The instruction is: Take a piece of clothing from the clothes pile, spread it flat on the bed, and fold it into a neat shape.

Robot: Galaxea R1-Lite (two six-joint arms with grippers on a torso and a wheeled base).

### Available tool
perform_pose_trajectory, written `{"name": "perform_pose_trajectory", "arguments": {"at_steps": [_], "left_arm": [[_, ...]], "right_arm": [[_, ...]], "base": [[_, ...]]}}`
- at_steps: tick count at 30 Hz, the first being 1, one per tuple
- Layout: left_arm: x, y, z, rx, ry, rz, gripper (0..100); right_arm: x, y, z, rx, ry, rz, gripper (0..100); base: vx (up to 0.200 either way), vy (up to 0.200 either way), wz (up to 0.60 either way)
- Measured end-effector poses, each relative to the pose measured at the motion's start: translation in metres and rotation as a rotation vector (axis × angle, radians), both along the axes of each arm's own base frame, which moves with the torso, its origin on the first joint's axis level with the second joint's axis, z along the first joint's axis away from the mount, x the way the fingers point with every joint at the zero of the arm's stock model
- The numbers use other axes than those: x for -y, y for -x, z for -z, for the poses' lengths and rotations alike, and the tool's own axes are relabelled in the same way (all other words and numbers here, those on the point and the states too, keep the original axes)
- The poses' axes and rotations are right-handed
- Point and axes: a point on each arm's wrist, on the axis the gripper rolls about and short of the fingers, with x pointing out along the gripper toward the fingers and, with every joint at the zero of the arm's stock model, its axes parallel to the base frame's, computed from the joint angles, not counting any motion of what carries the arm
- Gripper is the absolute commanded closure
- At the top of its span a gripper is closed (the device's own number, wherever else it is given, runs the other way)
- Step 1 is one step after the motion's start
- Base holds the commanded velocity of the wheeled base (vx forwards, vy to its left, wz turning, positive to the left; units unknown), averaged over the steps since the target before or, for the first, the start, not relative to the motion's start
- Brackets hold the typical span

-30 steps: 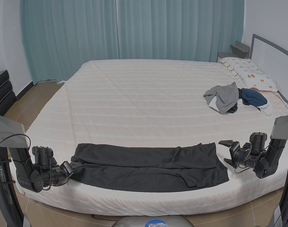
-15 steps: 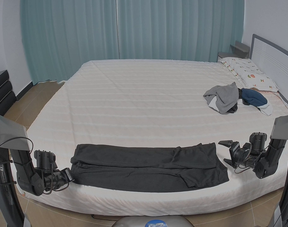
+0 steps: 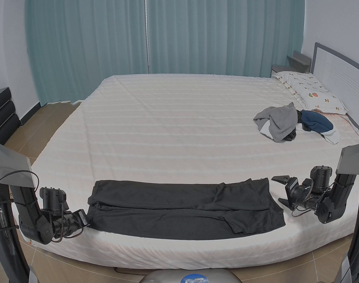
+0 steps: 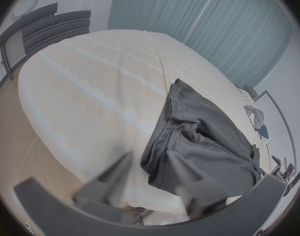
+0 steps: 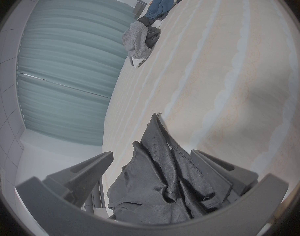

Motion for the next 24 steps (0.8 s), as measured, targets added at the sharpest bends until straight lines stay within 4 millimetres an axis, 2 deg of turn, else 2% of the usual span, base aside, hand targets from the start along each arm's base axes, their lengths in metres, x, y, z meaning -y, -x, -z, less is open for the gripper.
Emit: {"name": "perform_pose_trajectory", "arguments": {"at_steps": [8,15,19,24], "left_arm": [[-0.011,-0.001,-0.026,0.104,0.018,-0.025,0],[-0.001,-0.005,-0.051,0.193,0.194,-0.043,0],[0.012,-0.014,-0.054,0.199,0.299,-0.065,0],[0.027,-0.027,-0.044,0.186,0.328,-0.025,0]], "right_arm": [[0.000,0.000,0.001,-0.002,0.001,0.000,0],[0.000,0.000,0.001,-0.002,0.000,0.001,0],[0.000,0.000,0.001,-0.001,0.001,0.000,0],[0.000,-0.001,0.001,-0.001,0.003,0.000,0]], "base": [[0.000,0.000,0.00],[0.000,0.000,0.00],[0.000,0.000,0.00],[0.000,0.000,0.00]]}}
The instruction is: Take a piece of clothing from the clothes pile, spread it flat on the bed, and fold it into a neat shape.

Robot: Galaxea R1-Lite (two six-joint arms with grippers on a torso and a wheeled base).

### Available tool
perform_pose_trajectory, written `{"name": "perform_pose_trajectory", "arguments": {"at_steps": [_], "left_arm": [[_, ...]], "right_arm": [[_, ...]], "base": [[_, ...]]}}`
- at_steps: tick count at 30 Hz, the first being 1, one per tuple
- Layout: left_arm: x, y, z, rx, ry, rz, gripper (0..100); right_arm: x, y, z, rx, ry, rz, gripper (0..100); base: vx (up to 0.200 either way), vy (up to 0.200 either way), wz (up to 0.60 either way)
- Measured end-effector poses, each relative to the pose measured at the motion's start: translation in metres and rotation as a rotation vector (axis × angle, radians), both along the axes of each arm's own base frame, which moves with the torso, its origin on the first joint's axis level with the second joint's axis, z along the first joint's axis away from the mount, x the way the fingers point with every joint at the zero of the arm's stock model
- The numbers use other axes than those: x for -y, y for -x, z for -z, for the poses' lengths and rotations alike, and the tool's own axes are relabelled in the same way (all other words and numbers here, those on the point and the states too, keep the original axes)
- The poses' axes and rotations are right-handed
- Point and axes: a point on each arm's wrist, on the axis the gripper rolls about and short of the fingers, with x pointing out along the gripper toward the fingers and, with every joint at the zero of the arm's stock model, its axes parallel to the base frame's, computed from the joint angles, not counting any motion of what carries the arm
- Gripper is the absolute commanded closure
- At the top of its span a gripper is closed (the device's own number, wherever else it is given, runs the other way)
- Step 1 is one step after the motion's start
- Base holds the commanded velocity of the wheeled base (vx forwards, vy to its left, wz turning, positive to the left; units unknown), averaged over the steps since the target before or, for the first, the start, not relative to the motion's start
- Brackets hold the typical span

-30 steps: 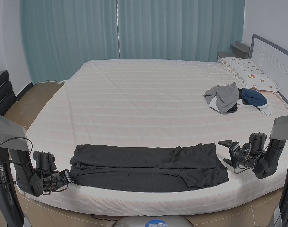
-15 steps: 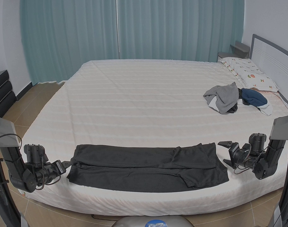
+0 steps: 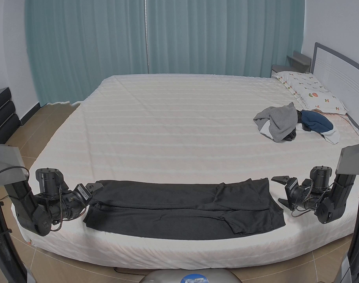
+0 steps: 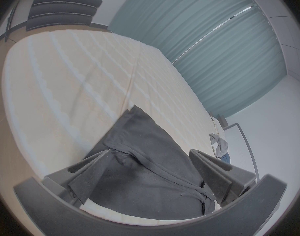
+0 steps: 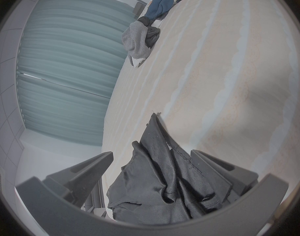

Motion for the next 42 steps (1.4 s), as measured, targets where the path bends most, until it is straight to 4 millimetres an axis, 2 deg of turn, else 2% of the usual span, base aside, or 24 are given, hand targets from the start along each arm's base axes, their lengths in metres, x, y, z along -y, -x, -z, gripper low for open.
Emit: {"name": "perform_pose_trajectory", "arguments": {"at_steps": [7,14,20,28,35,42], "left_arm": [[0.018,-0.007,0.016,-0.015,0.001,0.057,0],[0.023,-0.009,0.023,-0.032,0.000,0.073,0],[0.023,-0.022,0.026,-0.016,0.020,0.054,0],[0.012,-0.037,0.029,0.009,0.007,-0.044,0],[0.005,-0.041,0.033,0.024,-0.012,-0.092,0],[-0.012,-0.043,0.030,0.038,-0.014,-0.145,0]], "right_arm": [[0.000,-0.001,0.002,-0.003,0.003,0.000,0],[0.000,-0.001,0.002,-0.003,0.004,0.001,0],[0.000,-0.001,0.002,-0.003,0.004,0.001,0],[-0.001,-0.001,0.003,-0.004,0.004,0.001,0],[0.000,-0.001,0.003,-0.003,0.005,0.002,0],[-0.001,-0.001,0.003,-0.004,0.005,0.000,0]], "base": [[0.000,0.000,0.00],[0.000,0.000,0.00],[0.000,0.000,0.00],[0.000,0.000,0.00],[0.000,0.000,0.00],[0.000,0.000,0.00]]}}
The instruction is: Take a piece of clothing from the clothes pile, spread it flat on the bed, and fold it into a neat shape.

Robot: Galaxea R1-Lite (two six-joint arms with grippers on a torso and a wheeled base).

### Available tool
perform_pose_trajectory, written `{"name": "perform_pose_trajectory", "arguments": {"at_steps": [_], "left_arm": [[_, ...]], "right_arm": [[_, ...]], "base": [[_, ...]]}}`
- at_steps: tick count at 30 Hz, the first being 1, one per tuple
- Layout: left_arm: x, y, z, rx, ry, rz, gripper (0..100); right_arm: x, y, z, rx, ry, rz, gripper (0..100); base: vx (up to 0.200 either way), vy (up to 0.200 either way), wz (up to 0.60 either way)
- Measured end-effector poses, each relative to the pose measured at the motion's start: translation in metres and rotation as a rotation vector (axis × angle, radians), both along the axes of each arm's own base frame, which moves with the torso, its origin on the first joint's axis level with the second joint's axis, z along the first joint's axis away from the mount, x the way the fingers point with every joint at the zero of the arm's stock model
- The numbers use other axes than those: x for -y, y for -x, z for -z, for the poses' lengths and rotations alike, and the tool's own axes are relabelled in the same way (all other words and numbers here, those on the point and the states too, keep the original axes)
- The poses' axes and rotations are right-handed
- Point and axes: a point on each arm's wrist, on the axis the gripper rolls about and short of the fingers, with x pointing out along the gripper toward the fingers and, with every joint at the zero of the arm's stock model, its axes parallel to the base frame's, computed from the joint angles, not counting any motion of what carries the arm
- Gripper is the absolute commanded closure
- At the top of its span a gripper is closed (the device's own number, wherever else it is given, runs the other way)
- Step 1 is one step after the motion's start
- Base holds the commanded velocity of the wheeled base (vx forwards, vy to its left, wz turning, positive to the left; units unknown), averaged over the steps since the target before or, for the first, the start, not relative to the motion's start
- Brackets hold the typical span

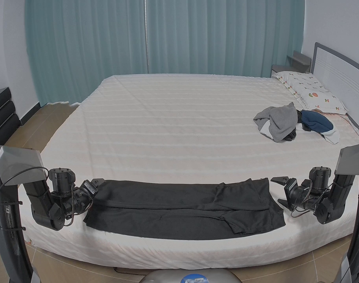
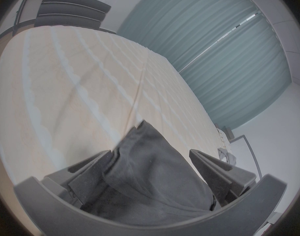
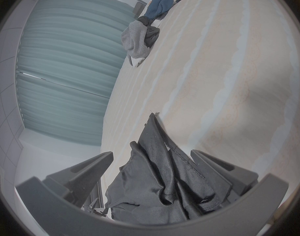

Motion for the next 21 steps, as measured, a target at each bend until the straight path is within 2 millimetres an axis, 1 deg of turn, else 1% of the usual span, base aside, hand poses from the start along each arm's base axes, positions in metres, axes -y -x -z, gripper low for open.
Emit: {"name": "perform_pose_trajectory", "arguments": {"at_steps": [6,10,16,21], "left_arm": [[-0.024,0.003,-0.013,0.032,-0.013,-0.019,0],[-0.031,0.008,-0.021,0.041,-0.062,0.053,0],[-0.032,0.013,-0.025,-0.025,-0.109,0.168,0],[-0.028,0.002,-0.032,-0.015,-0.129,0.258,0]], "right_arm": [[0.000,0.000,0.000,0.000,0.000,0.000,0],[0.000,0.000,0.000,0.000,-0.001,0.001,0],[0.000,0.000,0.000,0.000,-0.002,0.000,0],[0.000,0.000,0.000,-0.001,-0.001,0.000,0]], "base": [[0.000,0.000,0.00],[0.000,0.000,0.00],[0.000,0.000,0.00],[0.000,0.000,0.00]]}}
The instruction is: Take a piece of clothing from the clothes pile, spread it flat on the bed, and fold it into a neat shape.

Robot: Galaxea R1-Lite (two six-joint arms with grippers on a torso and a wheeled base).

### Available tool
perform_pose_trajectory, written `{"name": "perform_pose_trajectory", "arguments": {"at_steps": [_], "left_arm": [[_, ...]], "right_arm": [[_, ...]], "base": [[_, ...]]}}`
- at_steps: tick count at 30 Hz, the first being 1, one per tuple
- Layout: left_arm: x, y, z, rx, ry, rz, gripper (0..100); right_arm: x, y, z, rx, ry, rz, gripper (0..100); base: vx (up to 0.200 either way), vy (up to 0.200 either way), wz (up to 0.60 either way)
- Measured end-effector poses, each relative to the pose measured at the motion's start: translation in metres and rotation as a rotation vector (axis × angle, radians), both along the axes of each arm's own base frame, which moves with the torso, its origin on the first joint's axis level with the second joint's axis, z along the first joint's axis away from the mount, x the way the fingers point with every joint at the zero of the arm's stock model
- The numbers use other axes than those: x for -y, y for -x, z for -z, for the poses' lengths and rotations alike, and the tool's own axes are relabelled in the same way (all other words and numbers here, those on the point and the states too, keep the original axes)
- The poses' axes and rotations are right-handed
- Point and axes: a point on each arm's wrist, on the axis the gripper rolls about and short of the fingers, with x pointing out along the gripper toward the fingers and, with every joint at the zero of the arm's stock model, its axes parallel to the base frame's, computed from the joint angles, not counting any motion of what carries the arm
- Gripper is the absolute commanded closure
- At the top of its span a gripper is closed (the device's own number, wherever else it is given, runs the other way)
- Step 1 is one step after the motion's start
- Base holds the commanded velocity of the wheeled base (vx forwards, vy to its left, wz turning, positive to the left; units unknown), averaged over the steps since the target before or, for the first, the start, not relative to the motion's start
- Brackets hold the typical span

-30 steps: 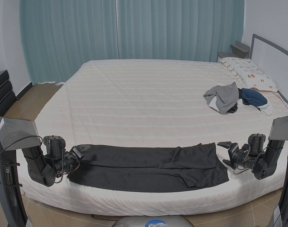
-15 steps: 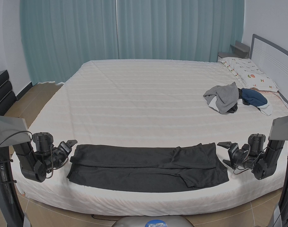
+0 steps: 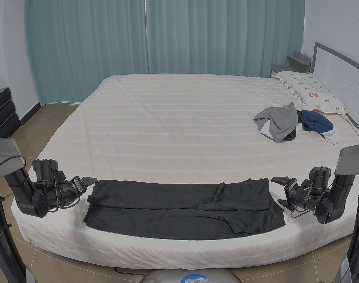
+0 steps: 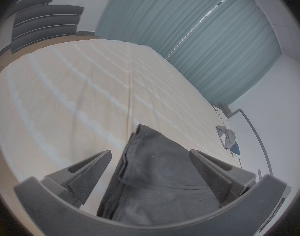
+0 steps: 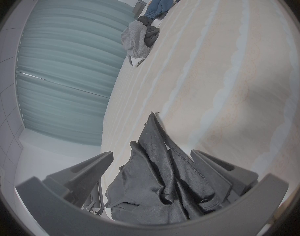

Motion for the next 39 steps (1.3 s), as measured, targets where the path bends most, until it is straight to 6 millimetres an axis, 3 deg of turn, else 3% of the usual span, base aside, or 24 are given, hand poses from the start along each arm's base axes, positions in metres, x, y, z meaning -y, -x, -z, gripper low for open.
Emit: {"name": "perform_pose_trajectory", "arguments": {"at_steps": [4,13,25,26,39], "left_arm": [[0.008,-0.008,0.004,0.024,-0.055,0.068,0],[0.014,-0.013,0.035,-0.016,-0.202,0.133,0],[0.016,-0.015,0.042,-0.018,-0.203,0.137,0],[0.016,-0.015,0.043,-0.019,-0.203,0.137,100],[0.017,-0.015,0.044,-0.024,-0.199,0.136,100]], "right_arm": [[0.000,0.000,0.000,0.000,0.000,-0.001,0],[0.000,0.001,0.001,-0.003,0.003,-0.004,0],[-0.001,0.001,0.001,-0.004,0.003,-0.006,0],[-0.001,0.001,0.001,-0.003,0.003,-0.006,0],[-0.001,0.001,0.001,-0.004,0.003,-0.006,0]], "base": [[0.000,0.000,0.00],[0.000,0.000,0.00],[0.000,0.000,0.00],[0.000,0.000,0.00],[0.000,0.000,0.00]]}}
